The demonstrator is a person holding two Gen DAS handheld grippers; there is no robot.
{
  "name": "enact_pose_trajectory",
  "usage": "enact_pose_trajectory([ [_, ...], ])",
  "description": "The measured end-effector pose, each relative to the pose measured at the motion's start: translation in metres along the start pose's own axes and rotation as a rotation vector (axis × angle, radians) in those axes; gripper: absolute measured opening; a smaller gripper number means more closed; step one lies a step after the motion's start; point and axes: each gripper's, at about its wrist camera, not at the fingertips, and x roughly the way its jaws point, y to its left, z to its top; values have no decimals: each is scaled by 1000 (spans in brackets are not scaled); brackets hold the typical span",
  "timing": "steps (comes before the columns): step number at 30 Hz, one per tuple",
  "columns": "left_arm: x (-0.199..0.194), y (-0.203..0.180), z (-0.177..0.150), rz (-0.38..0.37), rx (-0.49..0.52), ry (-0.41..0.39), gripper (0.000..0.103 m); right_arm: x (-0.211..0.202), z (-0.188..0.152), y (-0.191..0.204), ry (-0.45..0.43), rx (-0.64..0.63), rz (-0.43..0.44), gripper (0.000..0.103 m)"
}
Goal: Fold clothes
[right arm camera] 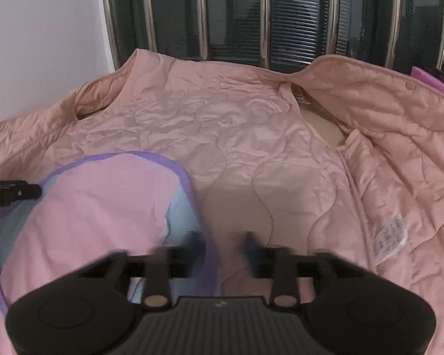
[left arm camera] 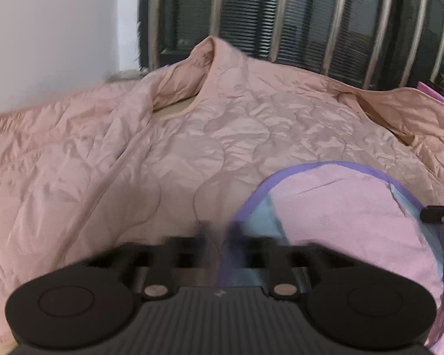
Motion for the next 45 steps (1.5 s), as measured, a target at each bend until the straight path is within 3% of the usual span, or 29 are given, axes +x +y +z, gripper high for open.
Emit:
enact_pose_trajectory([
  [4, -12, -8, -1, 36, 26, -91, 4, -2, -2, 10, -69, -9, -86, 2],
  [5, -18, -9, -2, 56, 30, -102, 16, -5, -3, 12, -94, -19, -107, 5],
  [6, -25, -7, -3, 65, 34, -96, 47, -11, -5, 14, -106, -27, -113, 10],
  [8, -47, 0, -8, 54, 40, -105, 72, -28, -11, 16, -120, -33, -102, 26],
  [10, -73, 8, -19, 32, 37, -112, 73, -55, -21, 15, -151, -27, -64, 35],
  [14, -83, 11, -42, -15, 23, -13, 70, -92, -47, 19, -147, -4, -7, 35],
  [16, -77, 5, -49, -1, 33, 12, 66, -98, -61, 25, -119, -5, 18, 35],
  [17, -74, 2, -51, 3, 39, 14, 55, -99, -67, 29, -102, -9, 32, 34],
  [18, -71, 1, -52, -3, 45, 7, 24, -99, -71, 32, -89, -15, 46, 34],
  [19, -70, -1, -52, 3, 53, -9, 4, -99, -76, 36, -78, -22, 61, 34],
  [22, -65, -7, -52, 20, 78, -58, 3, -97, -88, 47, -43, -42, 79, 33],
  [23, -65, -9, -52, 26, 86, -73, 9, -96, -92, 50, -42, -47, 72, 33],
  [25, -77, -8, -55, 56, 80, -52, 60, -95, -97, 54, -41, -55, 58, 33],
  [26, -83, -6, -58, 68, 71, -31, 92, -98, -96, 54, -48, -54, 55, 33],
  [28, -104, -2, -75, 44, 63, -32, 88, -106, -91, 54, -78, -45, 66, 34],
  [30, -121, -2, -93, 45, 79, -15, 87, -111, -76, 56, -111, -28, 130, 34],
  [34, -139, -5, -128, 81, 61, 33, 75, -91, -28, 86, -101, -18, 356, 34],
  [37, -152, -5, -141, 90, 24, 3, 58, -54, 8, 133, -28, -59, 517, 32],
  [39, -156, -7, -145, 97, 8, -11, 46, -25, 23, 163, 36, -92, 537, 32],
  [42, -162, -6, -149, 100, -20, -27, 35, 17, 31, 196, 128, -136, 476, 32],
  [44, -167, -1, -152, 90, -44, -34, 31, 33, 27, 201, 166, -128, 455, 8],
  [45, -168, 0, -153, 89, -48, -41, 27, 33, 24, 201, 154, -126, 467, 1],
])
